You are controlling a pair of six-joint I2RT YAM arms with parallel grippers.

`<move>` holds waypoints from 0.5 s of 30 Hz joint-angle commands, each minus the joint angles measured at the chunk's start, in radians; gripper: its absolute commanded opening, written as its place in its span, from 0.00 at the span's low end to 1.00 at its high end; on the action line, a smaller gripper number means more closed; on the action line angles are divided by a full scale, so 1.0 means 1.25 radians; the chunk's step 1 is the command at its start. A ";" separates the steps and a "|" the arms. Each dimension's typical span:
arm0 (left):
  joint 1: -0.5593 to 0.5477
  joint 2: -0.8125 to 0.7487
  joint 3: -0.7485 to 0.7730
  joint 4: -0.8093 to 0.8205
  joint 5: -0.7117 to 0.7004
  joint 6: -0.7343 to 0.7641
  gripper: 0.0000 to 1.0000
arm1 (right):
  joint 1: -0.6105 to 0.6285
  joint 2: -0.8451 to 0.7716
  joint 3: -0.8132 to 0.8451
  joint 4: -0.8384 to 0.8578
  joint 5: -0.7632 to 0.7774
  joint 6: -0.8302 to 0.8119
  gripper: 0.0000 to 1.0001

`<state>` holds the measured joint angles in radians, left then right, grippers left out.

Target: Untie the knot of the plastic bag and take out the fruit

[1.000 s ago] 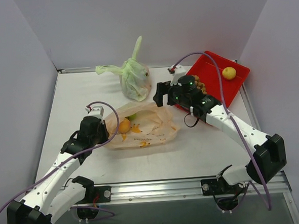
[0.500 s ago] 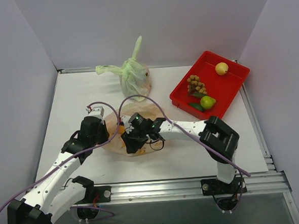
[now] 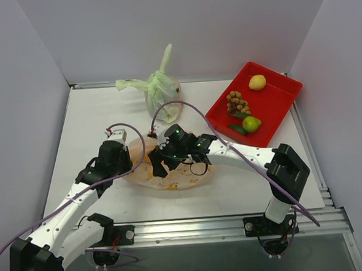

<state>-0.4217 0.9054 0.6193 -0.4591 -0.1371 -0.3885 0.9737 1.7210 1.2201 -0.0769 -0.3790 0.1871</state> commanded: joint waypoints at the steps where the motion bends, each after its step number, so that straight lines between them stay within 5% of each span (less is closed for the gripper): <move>1: 0.005 0.001 0.003 0.026 -0.003 -0.007 0.00 | -0.045 -0.062 -0.071 0.132 0.087 0.108 0.71; 15: 0.005 -0.003 0.003 0.036 0.015 -0.006 0.00 | -0.055 0.102 -0.089 0.423 0.222 0.254 0.95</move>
<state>-0.4217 0.9077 0.6193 -0.4587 -0.1318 -0.3885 0.8982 1.8397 1.1229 0.3038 -0.1715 0.4416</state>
